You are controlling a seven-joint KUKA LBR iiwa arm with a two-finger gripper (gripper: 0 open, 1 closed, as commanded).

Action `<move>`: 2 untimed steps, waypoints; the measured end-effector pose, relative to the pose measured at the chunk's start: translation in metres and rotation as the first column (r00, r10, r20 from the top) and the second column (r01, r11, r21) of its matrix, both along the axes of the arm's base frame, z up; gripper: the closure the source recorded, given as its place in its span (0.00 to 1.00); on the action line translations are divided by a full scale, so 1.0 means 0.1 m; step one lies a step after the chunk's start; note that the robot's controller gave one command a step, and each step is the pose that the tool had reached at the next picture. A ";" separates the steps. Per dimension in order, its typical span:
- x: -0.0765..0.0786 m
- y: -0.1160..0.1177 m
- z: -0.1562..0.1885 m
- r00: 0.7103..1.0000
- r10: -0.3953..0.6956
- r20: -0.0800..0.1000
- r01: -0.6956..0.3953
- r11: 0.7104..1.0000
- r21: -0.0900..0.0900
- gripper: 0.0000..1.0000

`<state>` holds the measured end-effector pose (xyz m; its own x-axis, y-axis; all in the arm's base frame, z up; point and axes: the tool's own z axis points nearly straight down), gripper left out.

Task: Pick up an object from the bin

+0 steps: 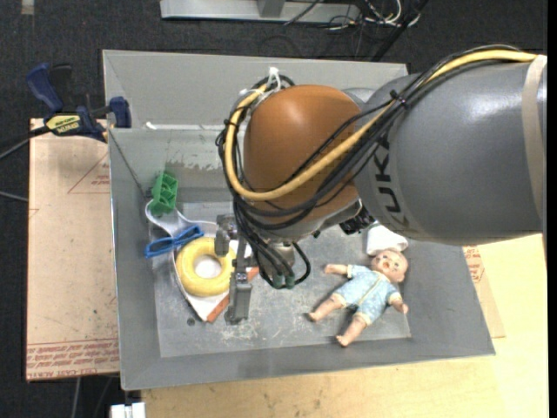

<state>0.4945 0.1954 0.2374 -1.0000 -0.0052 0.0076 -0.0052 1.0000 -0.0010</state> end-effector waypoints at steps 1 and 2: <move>0.02 -0.01 0.04 1.000 -0.005 0.008 0.005 1.000 0.002 0.00; 0.25 -0.11 -0.65 1.000 -0.023 0.010 0.023 1.000 0.004 0.00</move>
Offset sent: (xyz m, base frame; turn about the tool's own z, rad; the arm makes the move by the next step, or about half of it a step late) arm 0.0535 -0.0265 -0.1674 0.0476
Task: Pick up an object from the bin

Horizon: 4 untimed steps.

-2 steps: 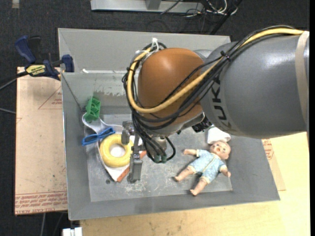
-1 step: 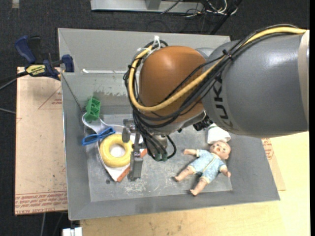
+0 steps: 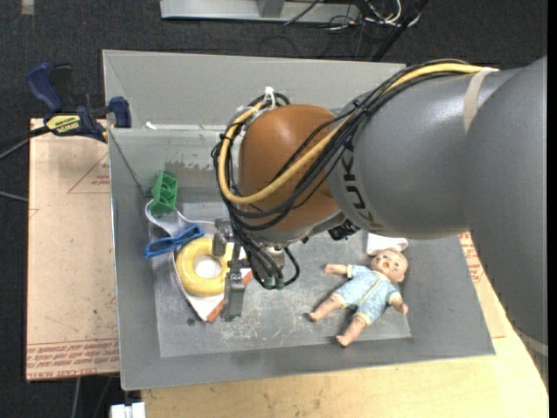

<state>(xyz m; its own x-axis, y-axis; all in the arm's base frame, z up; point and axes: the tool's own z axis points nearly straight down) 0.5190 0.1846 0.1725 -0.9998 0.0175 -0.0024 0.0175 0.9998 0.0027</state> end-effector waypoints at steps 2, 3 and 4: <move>0.19 -0.09 -0.84 0.999 0.041 -0.007 -0.041 0.999 -0.001 0.00; 0.22 -0.07 -0.73 0.998 0.059 0.004 -0.059 0.998 0.001 0.00; 0.20 -0.11 -1.01 0.998 0.062 -0.003 -0.062 0.998 0.002 1.00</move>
Offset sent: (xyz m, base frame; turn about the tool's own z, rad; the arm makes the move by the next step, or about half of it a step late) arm 0.0197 -0.0053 -0.0324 -0.0233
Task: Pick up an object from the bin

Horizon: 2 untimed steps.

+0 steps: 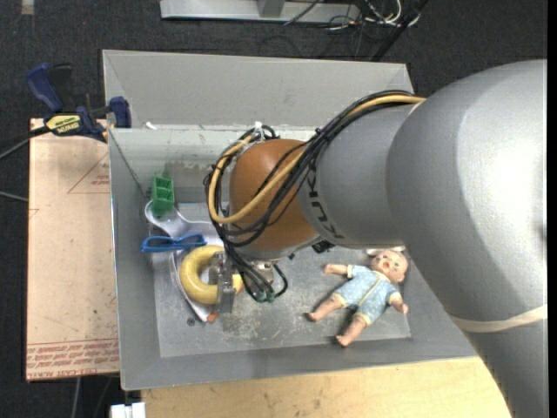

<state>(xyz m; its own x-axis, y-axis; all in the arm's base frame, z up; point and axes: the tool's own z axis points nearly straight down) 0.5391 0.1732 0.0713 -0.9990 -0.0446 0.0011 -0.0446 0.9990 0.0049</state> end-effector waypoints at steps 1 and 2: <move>0.00 0.00 0.00 1.000 0.000 0.000 0.000 1.000 0.000 1.00; -0.01 0.00 0.03 1.000 0.000 -0.004 0.000 1.000 -0.001 1.00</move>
Offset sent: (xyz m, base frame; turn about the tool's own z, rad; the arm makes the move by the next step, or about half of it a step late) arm 0.0001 -0.0002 0.1261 0.0000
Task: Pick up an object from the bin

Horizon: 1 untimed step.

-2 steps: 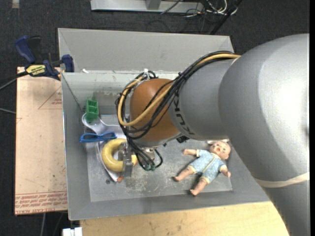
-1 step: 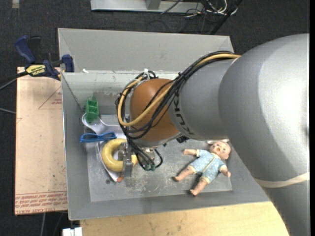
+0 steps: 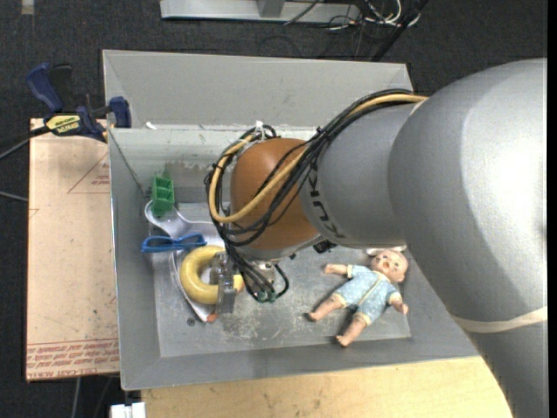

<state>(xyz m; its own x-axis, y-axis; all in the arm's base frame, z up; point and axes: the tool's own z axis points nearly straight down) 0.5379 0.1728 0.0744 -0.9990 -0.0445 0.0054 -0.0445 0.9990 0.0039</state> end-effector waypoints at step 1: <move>-0.02 -0.01 0.19 1.000 0.000 -0.006 0.000 1.000 -0.002 1.00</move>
Offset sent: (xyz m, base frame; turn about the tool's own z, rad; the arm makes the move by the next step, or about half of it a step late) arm -0.0002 0.0000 0.0171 0.0000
